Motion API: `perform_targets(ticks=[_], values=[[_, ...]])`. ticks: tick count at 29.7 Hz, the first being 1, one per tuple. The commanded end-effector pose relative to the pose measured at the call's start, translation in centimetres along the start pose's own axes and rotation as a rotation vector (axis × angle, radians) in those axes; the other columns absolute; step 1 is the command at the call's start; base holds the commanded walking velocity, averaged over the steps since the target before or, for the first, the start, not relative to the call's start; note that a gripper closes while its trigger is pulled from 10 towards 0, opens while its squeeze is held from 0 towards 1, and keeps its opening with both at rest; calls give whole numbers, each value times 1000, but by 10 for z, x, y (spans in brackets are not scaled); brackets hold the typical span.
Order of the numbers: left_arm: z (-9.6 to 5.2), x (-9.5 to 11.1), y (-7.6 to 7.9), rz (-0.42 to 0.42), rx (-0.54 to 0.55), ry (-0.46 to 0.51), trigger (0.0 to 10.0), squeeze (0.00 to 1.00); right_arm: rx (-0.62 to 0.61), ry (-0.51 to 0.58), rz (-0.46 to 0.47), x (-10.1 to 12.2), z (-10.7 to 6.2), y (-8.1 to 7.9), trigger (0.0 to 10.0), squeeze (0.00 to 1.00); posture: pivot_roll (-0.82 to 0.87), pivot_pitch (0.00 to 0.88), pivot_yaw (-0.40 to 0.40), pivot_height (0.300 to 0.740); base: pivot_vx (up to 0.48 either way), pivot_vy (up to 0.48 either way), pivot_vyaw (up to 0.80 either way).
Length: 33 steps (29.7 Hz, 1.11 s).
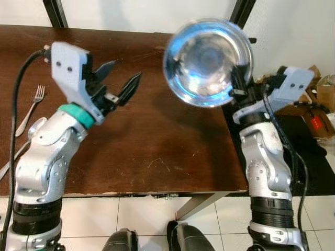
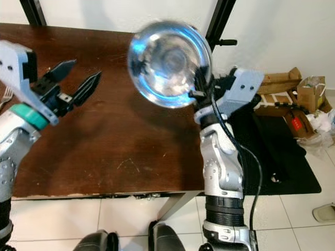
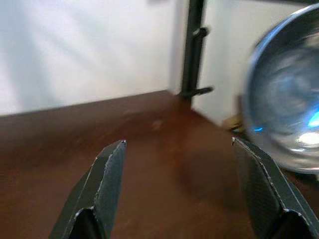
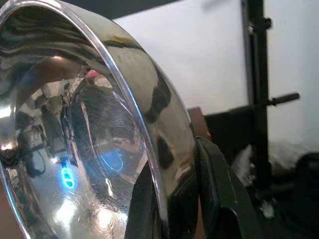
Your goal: Setting the table
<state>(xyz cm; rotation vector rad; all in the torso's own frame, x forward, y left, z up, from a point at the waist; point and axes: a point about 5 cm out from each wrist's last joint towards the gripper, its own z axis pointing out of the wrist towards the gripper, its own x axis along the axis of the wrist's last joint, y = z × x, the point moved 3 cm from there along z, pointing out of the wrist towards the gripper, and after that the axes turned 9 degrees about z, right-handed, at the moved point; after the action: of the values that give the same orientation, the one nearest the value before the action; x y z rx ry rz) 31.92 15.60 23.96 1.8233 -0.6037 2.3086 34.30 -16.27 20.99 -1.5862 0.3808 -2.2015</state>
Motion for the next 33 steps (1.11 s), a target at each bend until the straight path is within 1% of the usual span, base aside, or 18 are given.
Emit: perform_targets(ticks=[1, 3, 5, 6, 7, 9, 12, 13, 14, 15, 16, 17, 18, 19, 21, 25, 28, 33], values=[[-1, -8, -2, 10, 38, -34, 10000, 0, -11, -1, 17, -2, -2, 1, 0, 0, 17, 28, -25, 740, 0, 0, 0], [-1, -8, -2, 10, 38, -34, 10000, 0, -11, -1, 17, -2, -2, 1, 0, 0, 17, 28, -25, 740, 0, 0, 0], [6, -15, 5, 55, 87, -61, 10000, 0, -21, -79, 125, -23, -11, -7, 0, 0, 14, 28, -29, 740, 0, 0, 0], [6, -15, 5, 55, 87, -61, 10000, 0, -21, -79, 125, -23, -11, -7, 0, 0, 14, 28, -29, 740, 0, 0, 0], [10, -17, 11, 75, 96, -66, 10000, 0, -29, -123, 143, -34, -17, -10, 0, 0, 10, 28, -29, 740, 0, 0, 0], [12, -18, 16, 86, 101, -68, 10000, 0, -35, -150, 150, -41, -21, -12, 0, 0, 8, 28, -28, 740, 0, 0, 0], [12, -18, 16, 86, 101, -68, 10000, 0, -35, -150, 150, -41, -21, -12, 0, 0, 8, 28, -28, 740, 0, 0, 0], [12, -20, 22, 106, 97, -68, 10000, 0, -30, -158, 87, -44, -24, -11, 10000, 0, 4, 26, -26, 740, 0, 0, 0], [12, -20, 22, 106, 97, -68, 10000, 0, -30, -158, 87, -44, -24, -11, 10000, 0, 4, 26, -26, 740, 0, 0, 0], [11, -24, 28, 102, 89, -68, 10000, 0, -19, -137, 8, -39, -29, -10, 10000, 0, -3, 22, -23, 740, 0, 0, 0], [11, -24, 28, 102, 89, -68, 10000, 0, -19, -137, 8, -39, -29, -10, 10000, 0, -3, 22, -23, 740, 0, 0, 0], [9, -27, 32, 94, 86, -68, 10000, 0, -11, -107, -48, -33, -31, -9, 10000, 0, -10, 18, -16, 740, 0, 0, 0], [9, -27, 32, 94, 86, -68, 10000, 0, -11, -107, -48, -33, -31, -9, 10000, 0, -10, 18, -16, 740, 0, 0, 0], [10, -30, 34, 91, 91, -71, 10000, 0, -8, -83, -96, -28, -32, -8, 10000, 0, -15, 10, -13, 740, 0, 0, 0], [16, -34, 31, 92, 129, -76, 10000, 0, -8, -47, -144, -21, -28, -7, 10000, 0, -20, 0, -6, 740, 0, 0, 0], [24, -34, 29, 108, 152, -63, 10000, 0, -5, -24, -173, -16, -22, -9, 10000, 0, -28, 0, -1, 740, 0, 0, 0], [26, -32, 30, 118, 150, -54, 10000, 0, -6, -19, -177, -14, -20, -9, 10000, 0, -29, 0, -1, 740, 0, 0, 0], [29, -29, 31, 142, 143, -35, 10000, 0, -14, -11, -190, -10, -16, -5, 10000, 0, -32, 0, 0, 740, -305, 0, 0]])
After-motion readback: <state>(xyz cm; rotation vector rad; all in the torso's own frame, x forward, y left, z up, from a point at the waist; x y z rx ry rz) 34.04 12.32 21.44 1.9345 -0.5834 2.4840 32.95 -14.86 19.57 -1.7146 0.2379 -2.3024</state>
